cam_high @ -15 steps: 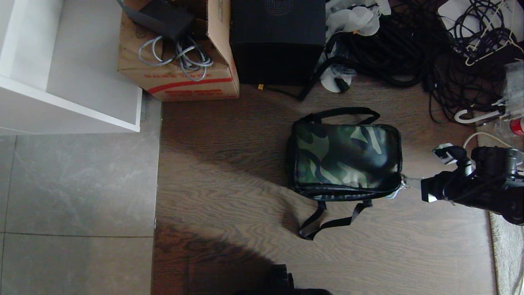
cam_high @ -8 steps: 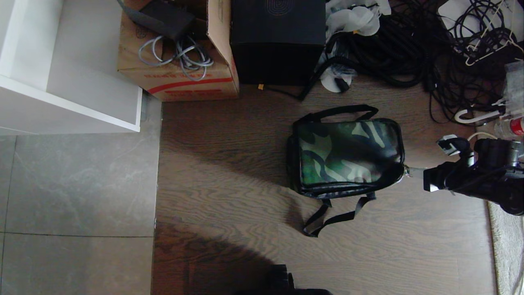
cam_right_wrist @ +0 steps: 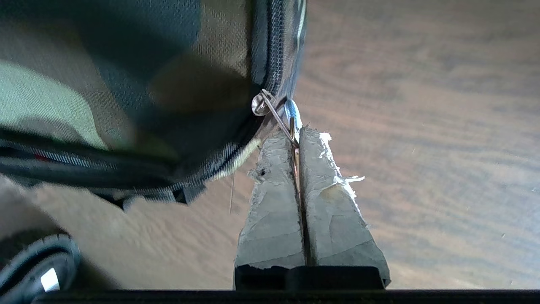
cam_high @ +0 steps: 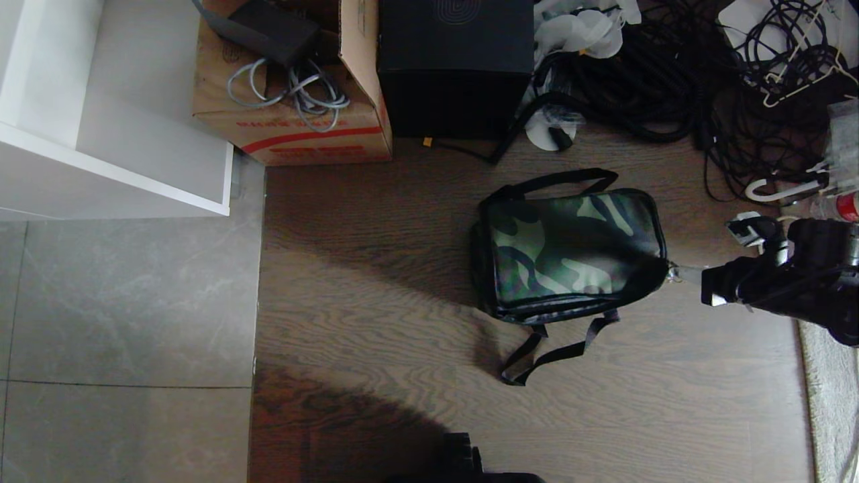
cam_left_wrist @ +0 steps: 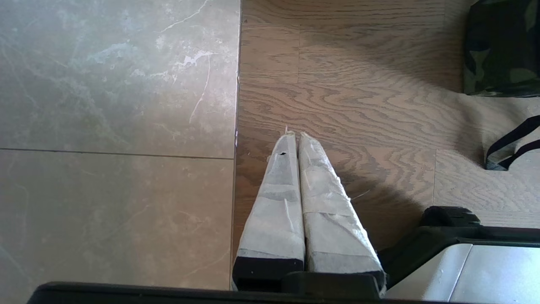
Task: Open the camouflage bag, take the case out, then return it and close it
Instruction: Open the top of the storage box
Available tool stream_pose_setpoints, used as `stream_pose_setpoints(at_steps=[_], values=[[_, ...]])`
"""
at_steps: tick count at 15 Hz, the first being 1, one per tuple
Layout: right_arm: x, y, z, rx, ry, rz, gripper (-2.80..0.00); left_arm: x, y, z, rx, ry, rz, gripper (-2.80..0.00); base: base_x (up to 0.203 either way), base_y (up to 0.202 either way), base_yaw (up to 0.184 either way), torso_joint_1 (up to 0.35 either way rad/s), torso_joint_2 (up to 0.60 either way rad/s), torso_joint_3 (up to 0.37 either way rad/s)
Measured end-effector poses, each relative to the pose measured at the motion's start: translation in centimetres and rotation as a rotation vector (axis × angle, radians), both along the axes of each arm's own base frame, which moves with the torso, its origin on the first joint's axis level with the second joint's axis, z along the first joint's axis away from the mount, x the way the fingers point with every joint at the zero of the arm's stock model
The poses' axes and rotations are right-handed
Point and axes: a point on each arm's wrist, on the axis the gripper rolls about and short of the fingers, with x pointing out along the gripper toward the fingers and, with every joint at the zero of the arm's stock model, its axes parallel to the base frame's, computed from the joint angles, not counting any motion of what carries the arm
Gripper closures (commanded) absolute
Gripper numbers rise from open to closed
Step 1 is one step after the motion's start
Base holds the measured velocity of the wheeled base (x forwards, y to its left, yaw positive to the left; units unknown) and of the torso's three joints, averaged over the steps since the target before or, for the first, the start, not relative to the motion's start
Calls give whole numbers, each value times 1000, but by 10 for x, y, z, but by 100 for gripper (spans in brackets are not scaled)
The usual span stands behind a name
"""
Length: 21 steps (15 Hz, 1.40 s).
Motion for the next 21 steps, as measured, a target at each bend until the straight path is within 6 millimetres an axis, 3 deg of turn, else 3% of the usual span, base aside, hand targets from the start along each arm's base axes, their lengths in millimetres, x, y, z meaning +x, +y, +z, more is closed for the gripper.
stream_pose_setpoints(at_steps=[11, 21], values=[[19, -2, 19, 17, -80, -2, 0, 0, 0, 0, 0, 0, 0, 0, 0, 0, 0, 0, 0, 0], [44, 14, 44, 109, -164, 30, 0, 0, 0, 0, 0, -1, 0, 0, 0, 0, 0, 0, 0, 0]])
